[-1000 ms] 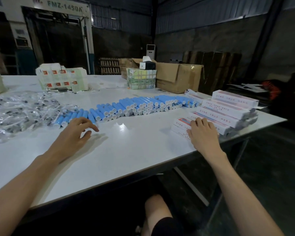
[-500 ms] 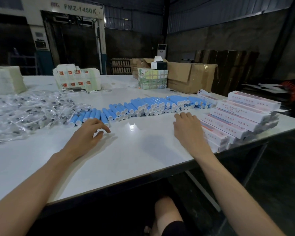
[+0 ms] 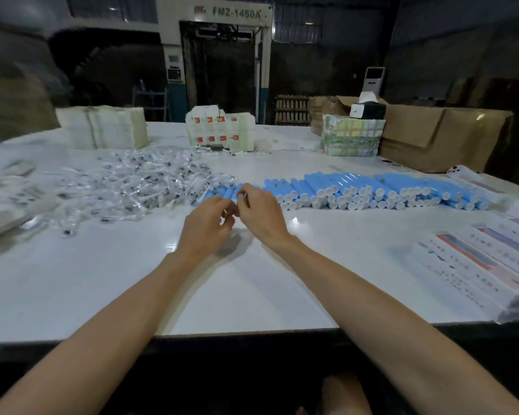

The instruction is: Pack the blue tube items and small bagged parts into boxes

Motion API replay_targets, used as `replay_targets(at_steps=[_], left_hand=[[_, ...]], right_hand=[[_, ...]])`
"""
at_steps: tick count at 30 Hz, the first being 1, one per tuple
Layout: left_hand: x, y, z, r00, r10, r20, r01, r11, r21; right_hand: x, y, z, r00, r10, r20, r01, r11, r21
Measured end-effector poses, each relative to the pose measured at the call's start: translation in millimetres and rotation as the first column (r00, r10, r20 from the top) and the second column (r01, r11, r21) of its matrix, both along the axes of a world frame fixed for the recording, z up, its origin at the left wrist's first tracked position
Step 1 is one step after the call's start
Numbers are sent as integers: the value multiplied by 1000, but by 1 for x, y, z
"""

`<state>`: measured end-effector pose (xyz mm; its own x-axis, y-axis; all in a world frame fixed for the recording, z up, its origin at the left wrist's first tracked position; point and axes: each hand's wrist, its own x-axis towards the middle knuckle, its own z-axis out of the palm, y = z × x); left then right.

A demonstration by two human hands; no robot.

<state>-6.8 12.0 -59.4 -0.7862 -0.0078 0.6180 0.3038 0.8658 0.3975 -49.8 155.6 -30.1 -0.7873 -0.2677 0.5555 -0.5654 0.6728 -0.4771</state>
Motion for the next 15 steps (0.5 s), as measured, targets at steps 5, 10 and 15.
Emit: replay_targets(at_steps=[5, 10, 15], left_hand=[[1, -10, 9, 985, 116, 132, -112, 993, -35], [8, -43, 29, 939, 235, 252, -228, 972, -57], [39, -128, 39, 812, 549, 200, -507, 832, -225]], right_hand=[[-16, -25, -32, 991, 77, 106, -52, 974, -222], [-32, -20, -47, 985, 147, 94, -124, 968, -216], [-38, -22, -52, 970, 199, 141, -155, 949, -275]])
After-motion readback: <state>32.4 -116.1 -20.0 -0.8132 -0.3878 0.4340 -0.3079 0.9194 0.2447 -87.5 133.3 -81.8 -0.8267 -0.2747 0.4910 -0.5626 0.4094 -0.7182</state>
